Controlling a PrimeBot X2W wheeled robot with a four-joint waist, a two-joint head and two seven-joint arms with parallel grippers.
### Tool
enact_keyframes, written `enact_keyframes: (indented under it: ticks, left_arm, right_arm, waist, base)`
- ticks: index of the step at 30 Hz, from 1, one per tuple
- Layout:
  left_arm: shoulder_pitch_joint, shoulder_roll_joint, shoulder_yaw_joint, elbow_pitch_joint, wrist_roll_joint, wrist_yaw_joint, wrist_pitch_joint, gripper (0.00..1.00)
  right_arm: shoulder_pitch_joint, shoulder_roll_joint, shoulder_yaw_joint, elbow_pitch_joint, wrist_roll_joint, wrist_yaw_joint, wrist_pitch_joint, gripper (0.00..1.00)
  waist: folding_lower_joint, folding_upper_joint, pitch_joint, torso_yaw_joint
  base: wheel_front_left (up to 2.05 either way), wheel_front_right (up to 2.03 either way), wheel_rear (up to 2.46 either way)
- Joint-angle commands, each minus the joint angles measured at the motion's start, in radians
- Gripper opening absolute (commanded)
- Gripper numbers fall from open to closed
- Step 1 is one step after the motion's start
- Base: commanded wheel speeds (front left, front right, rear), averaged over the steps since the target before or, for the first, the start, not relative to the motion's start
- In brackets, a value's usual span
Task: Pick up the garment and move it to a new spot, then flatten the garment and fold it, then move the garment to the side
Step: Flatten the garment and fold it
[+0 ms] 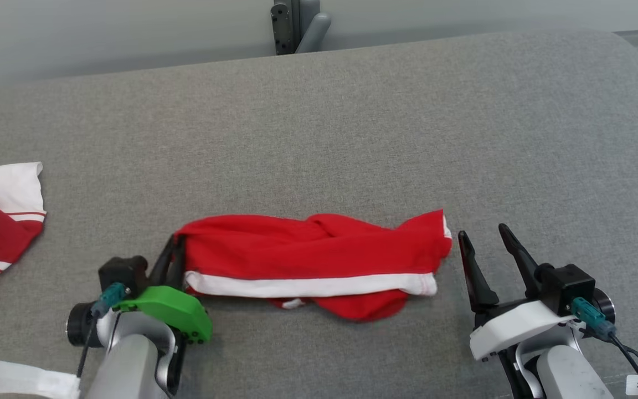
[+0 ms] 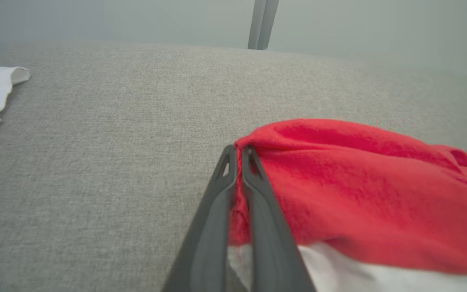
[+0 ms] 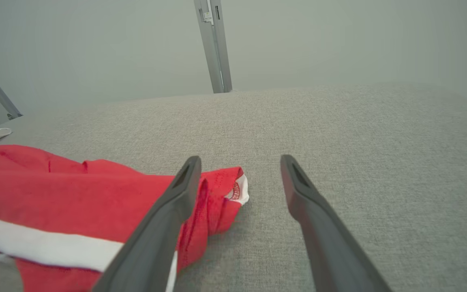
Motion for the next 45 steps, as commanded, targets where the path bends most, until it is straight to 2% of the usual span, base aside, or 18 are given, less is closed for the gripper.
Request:
enact_keyframes:
  ticks: [1, 6, 14, 15, 16, 17, 18, 21, 22, 23, 26, 33, 39, 43, 45]
  left_arm:
    - [-0.039, 0.01, 0.013, 0.034, 0.009, 0.014, -0.001, 0.0]
    - [-0.133, 0.031, 0.04, 0.189, 0.027, 0.061, -0.001, 0.0]
    - [-0.214, 0.034, 0.05, 0.366, 0.043, 0.118, 0.001, 0.0]
    - [-0.219, 0.033, 0.051, 0.36, 0.048, 0.123, 0.001, 0.16]
    - [-0.219, 0.033, 0.051, 0.36, 0.048, 0.123, 0.001, 0.16]
    - [-0.218, 0.031, 0.052, 0.347, 0.051, 0.124, 0.0, 0.5]
    - [-0.212, 0.029, 0.057, 0.332, 0.051, 0.125, 0.0, 1.0]
    - [-0.156, 0.02, 0.076, 0.243, 0.06, 0.119, 0.0, 1.0]
    - [-0.091, 0.014, 0.094, 0.147, 0.077, 0.119, 0.0, 1.0]
    - [-0.063, 0.013, 0.101, 0.114, 0.084, 0.121, 0.0, 1.0]
    - [0.025, 0.005, 0.128, 0.014, 0.102, 0.124, 0.0, 1.0]
    - [0.205, -0.011, 0.157, -0.183, 0.148, 0.096, 0.0, 1.0]
    - [0.325, -0.018, 0.151, -0.315, 0.175, 0.063, 0.0, 1.0]
    - [0.386, -0.019, 0.136, -0.351, 0.172, 0.047, 0.0, 1.0]
    - [0.4, -0.02, 0.127, -0.359, 0.152, 0.052, 0.0, 1.0]
  right_arm:
    - [-0.016, -0.002, 0.004, 0.0, 0.006, -0.001, -0.003, 1.0]
    - [-0.027, -0.002, -0.001, 0.007, 0.007, -0.001, -0.003, 1.0]
    - [-0.031, -0.002, -0.006, 0.009, 0.012, -0.001, -0.003, 1.0]
    - [-0.032, -0.002, -0.005, 0.009, 0.013, -0.001, -0.003, 1.0]
    - [-0.032, -0.002, -0.005, 0.009, 0.013, -0.001, -0.003, 1.0]
    - [-0.031, -0.002, -0.005, 0.009, 0.015, -0.001, -0.003, 1.0]
    - [-0.029, -0.002, -0.004, 0.009, 0.017, -0.001, -0.003, 1.0]
    - [-0.006, -0.002, -0.004, 0.015, 0.021, -0.001, -0.003, 1.0]
    - [0.007, -0.002, 0.0, 0.015, 0.023, -0.001, -0.003, 1.0]
    - [0.013, -0.002, 0.001, 0.013, 0.021, -0.001, -0.003, 1.0]
    - [0.028, -0.002, -0.002, 0.011, 0.025, -0.001, -0.003, 1.0]
    - [0.065, -0.002, -0.009, 0.008, 0.018, -0.001, -0.003, 1.0]
    - [0.092, -0.002, -0.017, -0.002, 0.02, -0.001, -0.003, 1.0]
    - [0.114, -0.002, -0.026, -0.006, 0.022, -0.001, -0.003, 1.0]
    - [0.12, -0.002, -0.031, -0.007, 0.021, -0.001, -0.003, 1.0]
  waist:
    - [0.0, -0.0001, 0.022, -0.014]
    - [0.0, -0.0001, 0.046, -0.042]
    - [0.0, -0.0001, 0.048, -0.064]
    - [0.0, -0.0001, 0.044, -0.063]
    - [0.0, -0.0001, 0.044, -0.063]
    - [0.0, -0.0001, 0.039, -0.059]
    - [0.0, -0.0001, 0.032, -0.054]
    - [0.0, -0.0001, -0.017, -0.029]
    - [0.0, -0.0001, -0.055, -0.011]
    - [0.0, -0.0001, -0.067, -0.005]
    - [0.0, -0.0001, -0.097, 0.009]
    - [0.0, -0.0001, -0.151, 0.034]
    - [0.0, -0.0001, -0.182, 0.041]
    - [0.0, -0.0001, -0.199, 0.046]
    - [0.0, -0.0001, -0.202, 0.048]
  base:
    - [0.0, 0.0, 0.0]
    - [0.0, 0.0, 0.0]
    - [0.0, 0.0, 0.0]
    - [0.0, 0.0, 0.0]
    - [0.0, 0.0, 0.0]
    - [0.0, 0.0, 0.0]
    - [0.0, 0.0, 0.0]
    - [0.0, 0.0, 0.0]
    - [0.0, 0.0, 0.0]
    - [0.0, 0.0, 0.0]
    - [0.0, 0.0, 0.0]
    - [0.0, 0.0, 0.0]
    - [0.0, 0.0, 0.0]
    - [0.0, 0.0, 0.0]
    - [0.0, 0.0, 0.0]
